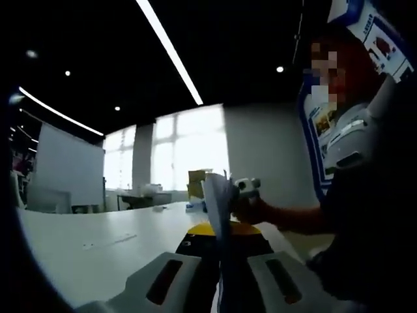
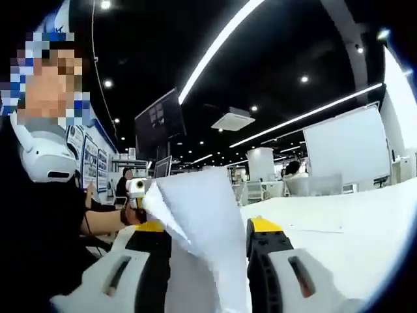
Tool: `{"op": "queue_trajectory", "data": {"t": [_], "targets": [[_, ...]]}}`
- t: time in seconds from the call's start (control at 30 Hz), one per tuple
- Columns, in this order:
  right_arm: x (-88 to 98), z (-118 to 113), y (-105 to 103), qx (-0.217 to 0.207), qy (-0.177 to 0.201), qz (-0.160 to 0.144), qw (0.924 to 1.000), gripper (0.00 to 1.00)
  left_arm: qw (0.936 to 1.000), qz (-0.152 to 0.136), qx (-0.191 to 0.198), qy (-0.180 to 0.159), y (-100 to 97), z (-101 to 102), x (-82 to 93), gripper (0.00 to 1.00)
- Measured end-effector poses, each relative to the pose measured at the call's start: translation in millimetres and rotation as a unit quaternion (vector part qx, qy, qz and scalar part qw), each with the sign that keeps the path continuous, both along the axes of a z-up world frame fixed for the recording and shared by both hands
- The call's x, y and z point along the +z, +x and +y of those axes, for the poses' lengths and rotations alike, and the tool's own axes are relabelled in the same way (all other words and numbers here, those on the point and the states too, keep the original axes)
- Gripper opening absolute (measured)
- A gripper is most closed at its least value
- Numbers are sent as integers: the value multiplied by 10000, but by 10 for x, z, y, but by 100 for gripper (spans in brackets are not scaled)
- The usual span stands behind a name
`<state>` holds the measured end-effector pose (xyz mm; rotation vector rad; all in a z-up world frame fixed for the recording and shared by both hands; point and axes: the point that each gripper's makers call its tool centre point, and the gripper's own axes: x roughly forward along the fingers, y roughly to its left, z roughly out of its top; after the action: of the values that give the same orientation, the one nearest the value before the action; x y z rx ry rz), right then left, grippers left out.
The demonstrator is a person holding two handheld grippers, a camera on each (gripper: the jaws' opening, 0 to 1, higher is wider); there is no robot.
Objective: Organize the stack of printing papers by aligning and flattening the scattered papers on the table
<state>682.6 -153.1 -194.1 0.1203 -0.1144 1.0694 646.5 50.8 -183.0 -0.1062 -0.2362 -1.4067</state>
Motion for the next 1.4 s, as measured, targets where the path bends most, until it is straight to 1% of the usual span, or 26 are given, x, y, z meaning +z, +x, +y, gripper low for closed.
{"op": "queue_trajectory", "data": {"t": [0.03,0.1,0.2,0.27,0.3,0.33,0.37,0.4,0.43,0.47,0.57,0.63,0.67,0.7,0.73,0.77,0.8,0.83,0.87,0.93,1.03,1.13,1.2,1.27,1.33,1.4], "targets": [[1,-26,0,-104,-83,-135,9998,26,10000,2,49,4,17,8,4,6],[17,-35,-84,-46,-68,-230,9997,18,9999,11,99,-5,42,29,13,6],[54,-53,-149,-8,30,-182,9998,10,9998,-18,215,13,87,53,16,6],[78,-79,-184,-109,-43,-302,9995,4,9993,-59,370,40,140,68,18,6],[98,-103,-184,-209,-73,-367,9991,0,9990,-68,449,47,159,62,24,6],[117,-89,-212,-170,-95,-382,9991,0,9987,-97,499,47,168,47,33,6],[146,-95,-203,-297,-123,-410,9986,0,9978,-169,642,41,199,37,49,6],[183,-121,-170,-510,-222,-574,9968,0,9970,-227,745,47,222,22,62,6],[219,-125,-159,-676,-367,-762,9941,0,9955,-366,869,46,242,8,92,6],[284,-122,-153,-878,-495,-1010,9898,0,9932,-504,1051,55,280,-5,131,6],[422,-85,-190,-1075,-634,-1513,9806,0,9867,-842,1388,5,342,-22,244,6],[467,-59,-238,-1064,-643,-1751,9767,0,9818,-1049,1584,-46,370,-30,319,6],[443,-66,-246,-1054,-661,-1769,9763,0,9822,-1056,1555,-62,351,-52,320,6],[407,-75,-241,-1025,-668,-1727,9773,0,9823,-1056,1548,-56,349,-70,304,6],[305,-59,-250,-896,-703,-1494,9822,0,9836,-995,1504,19,352,-98,248,7],[230,-65,-238,-853,-745,-1311,9849,0,9865,-762,1434,207,356,-126,119,9],[128,-97,-196,-884,-800,-1062,9872,2,9870,-572,1449,383,382,-143,-5,11],[52,-124,-156,-954,-829,-893,9879,5,9862,-477,1494,526,412,-154,-103,15],[4,-124,-143,-953,-865,-850,9880,6,9850,-417,1552,627,436,-154,-178,16],[-24,-125,-154,-921,-875,-859,9882,7,9846,-422,1589,589,445,-148,-206,16],[4,-152,-149,-893,-762,-813,9898,7,9849,-353,1617,505,457,-128,-165,15],[-4,-159,-132,-923,-818,-784,9893,7,9837,-347,1681,532,489,-110,-133,14],[-41,-155,-111,-907,-838,-712,9898,6,9835,-322,1690,550,508,-100,-134,14],[-118,-141,-94,-890,-879,-616,9902,6,9839,-220,1674,579,531,-103,-182,14],[-203,-123,-82,-858,-916,-526,9907,6,9847,19,1613,653,539,-117,-276,15],[-276,-131,-63,-860,-936,-420,9910,6,9836,43,1651,728,556,-123,-342,15]]}}
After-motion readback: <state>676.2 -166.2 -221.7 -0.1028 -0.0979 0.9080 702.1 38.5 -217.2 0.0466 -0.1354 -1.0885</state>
